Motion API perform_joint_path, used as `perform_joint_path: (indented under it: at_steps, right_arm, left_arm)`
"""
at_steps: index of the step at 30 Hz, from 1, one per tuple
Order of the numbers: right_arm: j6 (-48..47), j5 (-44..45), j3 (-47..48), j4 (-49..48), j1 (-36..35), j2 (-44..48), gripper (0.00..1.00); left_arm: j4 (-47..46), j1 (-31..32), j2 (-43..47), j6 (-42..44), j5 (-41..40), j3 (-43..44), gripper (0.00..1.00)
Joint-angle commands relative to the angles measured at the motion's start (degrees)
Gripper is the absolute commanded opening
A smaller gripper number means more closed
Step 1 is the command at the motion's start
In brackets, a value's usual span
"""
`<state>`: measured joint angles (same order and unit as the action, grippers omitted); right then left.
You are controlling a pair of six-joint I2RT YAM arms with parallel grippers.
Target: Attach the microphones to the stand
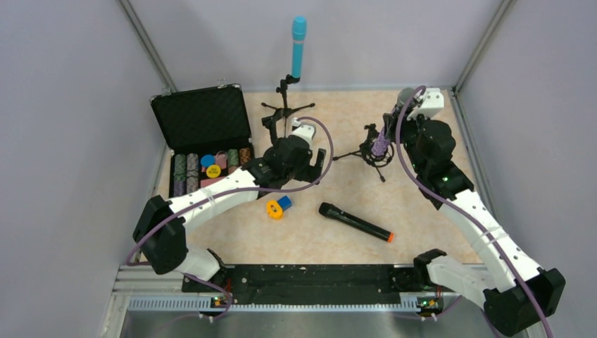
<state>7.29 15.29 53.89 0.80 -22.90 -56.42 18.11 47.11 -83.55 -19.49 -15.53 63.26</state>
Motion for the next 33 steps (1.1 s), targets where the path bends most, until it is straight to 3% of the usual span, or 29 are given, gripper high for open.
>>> perform_joint_path:
  at_steps: [1, 16, 33]
  right_arm:
    - [-1.5, 3.2, -1.2, -0.3, -0.5, 0.0, 0.0]
    - [-2.8, 6.5, -5.1, -6.4, -0.5, -2.5, 0.0]
    - [-9.4, 1.0, -17.1, -27.5, -0.5, -0.8, 0.0]
  left_arm:
    - [-1.3, 0.5, 0.2, 0.7, -0.8, 0.5, 0.99]
    - [-0.5, 1.2, -0.8, 1.1, -0.8, 2.2, 0.99]
    - [-0.7, 1.8, -2.7, 1.7, -1.1, 3.3, 0.99]
